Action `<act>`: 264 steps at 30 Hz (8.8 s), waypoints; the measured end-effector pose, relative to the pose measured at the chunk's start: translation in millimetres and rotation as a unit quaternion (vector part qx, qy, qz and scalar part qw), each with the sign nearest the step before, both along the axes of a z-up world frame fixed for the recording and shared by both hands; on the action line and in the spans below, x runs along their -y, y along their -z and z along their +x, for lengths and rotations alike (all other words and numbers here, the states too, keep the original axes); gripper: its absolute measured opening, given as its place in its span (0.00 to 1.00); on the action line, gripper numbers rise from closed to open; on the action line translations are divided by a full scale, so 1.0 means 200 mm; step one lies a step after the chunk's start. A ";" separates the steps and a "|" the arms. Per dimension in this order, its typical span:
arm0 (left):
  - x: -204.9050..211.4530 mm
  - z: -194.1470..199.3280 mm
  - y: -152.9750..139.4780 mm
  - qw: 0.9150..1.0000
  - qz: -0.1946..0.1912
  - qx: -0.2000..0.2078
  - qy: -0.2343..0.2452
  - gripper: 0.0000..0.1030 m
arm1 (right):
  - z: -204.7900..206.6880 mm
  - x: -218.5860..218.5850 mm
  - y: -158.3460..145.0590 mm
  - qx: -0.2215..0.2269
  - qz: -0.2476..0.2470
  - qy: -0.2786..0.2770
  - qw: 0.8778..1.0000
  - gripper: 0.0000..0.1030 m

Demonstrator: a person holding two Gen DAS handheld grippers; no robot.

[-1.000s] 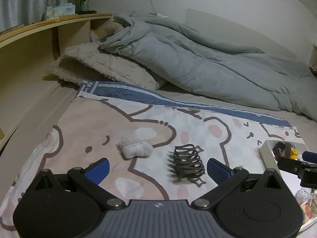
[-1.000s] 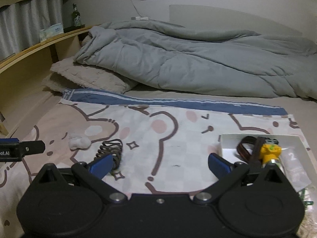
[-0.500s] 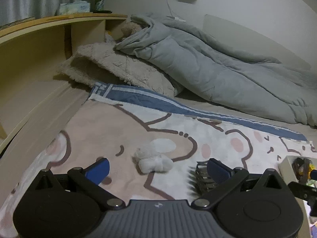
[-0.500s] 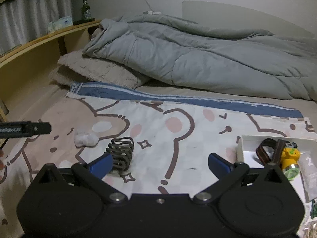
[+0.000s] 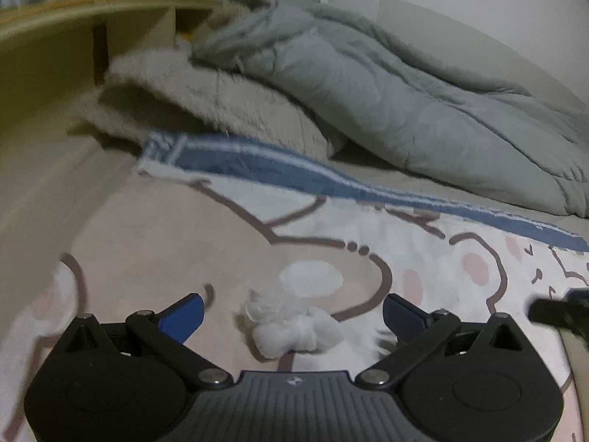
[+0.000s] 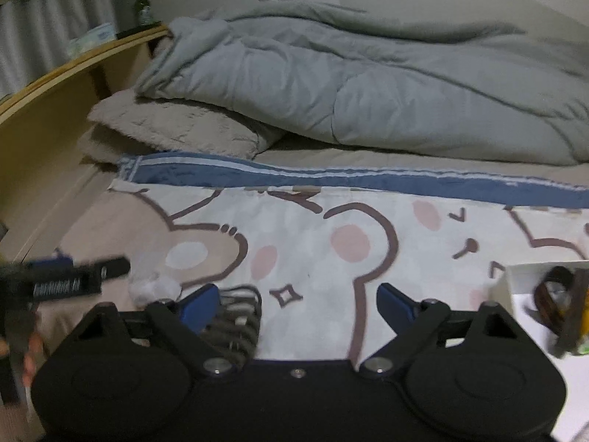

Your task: Organize objects

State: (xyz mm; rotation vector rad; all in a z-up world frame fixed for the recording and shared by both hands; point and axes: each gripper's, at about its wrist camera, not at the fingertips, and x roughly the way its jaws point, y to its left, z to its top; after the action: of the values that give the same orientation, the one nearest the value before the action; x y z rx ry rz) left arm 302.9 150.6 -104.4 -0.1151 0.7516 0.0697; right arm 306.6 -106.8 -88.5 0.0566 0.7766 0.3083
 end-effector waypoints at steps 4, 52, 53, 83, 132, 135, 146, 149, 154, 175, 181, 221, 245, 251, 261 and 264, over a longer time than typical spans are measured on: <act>-0.05 0.06 0.09 1.000 -0.018 -0.011 -0.012 0.99 | 0.18 -0.10 0.08 -0.013 0.003 0.016 1.000 0.89; -0.01 0.24 0.30 0.996 -0.004 -0.077 -0.047 0.65 | 0.11 -0.46 0.28 -0.059 -0.085 -0.105 0.989 0.66; 0.00 0.24 0.28 0.996 -0.002 -0.073 -0.044 0.65 | 0.10 -0.45 0.27 -0.055 -0.082 -0.103 0.990 0.66; 0.35 -0.36 -0.43 1.000 -0.014 0.014 0.005 0.65 | -0.33 0.05 -0.35 0.069 -0.030 -0.059 0.995 0.66; 1.74 -0.28 -0.07 0.979 -0.052 -0.010 0.197 0.65 | -0.32 1.59 0.07 0.012 -0.036 0.105 0.994 0.66; 1.77 -0.25 -0.04 0.978 -0.054 -0.013 0.202 0.65 | -0.28 1.56 0.13 0.005 -0.032 0.102 0.994 0.66; 1.90 -0.18 0.02 0.968 -0.056 -0.012 0.243 0.65 | -0.27 1.54 0.33 -0.037 -0.073 0.069 0.994 0.67; 1.95 -0.17 0.04 0.958 -0.039 -0.008 0.284 0.65 | -0.28 1.56 0.35 -0.046 -0.077 0.067 0.994 0.66; 2.01 -0.16 0.10 0.932 0.010 -0.015 0.362 0.65 | -0.27 1.66 0.36 -0.053 -0.036 0.098 0.993 0.73; 2.29 -0.07 0.36 0.822 0.123 -0.074 0.551 0.68 | -0.25 1.84 0.24 -0.079 0.041 0.121 0.989 0.59; 2.27 -0.04 0.37 0.834 0.123 -0.079 0.532 0.87 | -0.25 1.85 0.24 -0.078 0.045 0.120 0.989 0.59; 1.67 -0.65 -0.42 0.955 -0.018 0.019 0.294 1.00 | -0.81 1.59 -0.36 0.010 -0.042 0.154 0.987 0.80; 1.31 -1.18 -0.62 0.977 -0.001 0.053 0.209 1.00 | -1.44 1.44 -0.50 0.070 -0.021 0.190 0.979 0.97; 1.30 -1.26 -0.59 0.974 0.009 0.059 0.219 1.00 | -1.53 1.37 -0.48 0.080 -0.042 0.191 0.978 1.00; 1.30 -1.33 -0.52 0.974 0.017 0.045 0.220 1.00 | -1.62 1.29 -0.40 0.074 -0.058 0.191 0.977 1.00; 1.30 -1.34 -0.50 0.974 0.017 0.038 0.222 1.00 | -1.63 1.28 -0.39 0.071 -0.054 0.190 0.978 1.00</act>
State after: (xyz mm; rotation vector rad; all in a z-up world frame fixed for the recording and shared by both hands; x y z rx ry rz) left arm 35.9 -110.1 -4.4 0.0842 0.6843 -0.3467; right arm -20.1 -362.5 -11.3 0.0790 0.6231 -0.0921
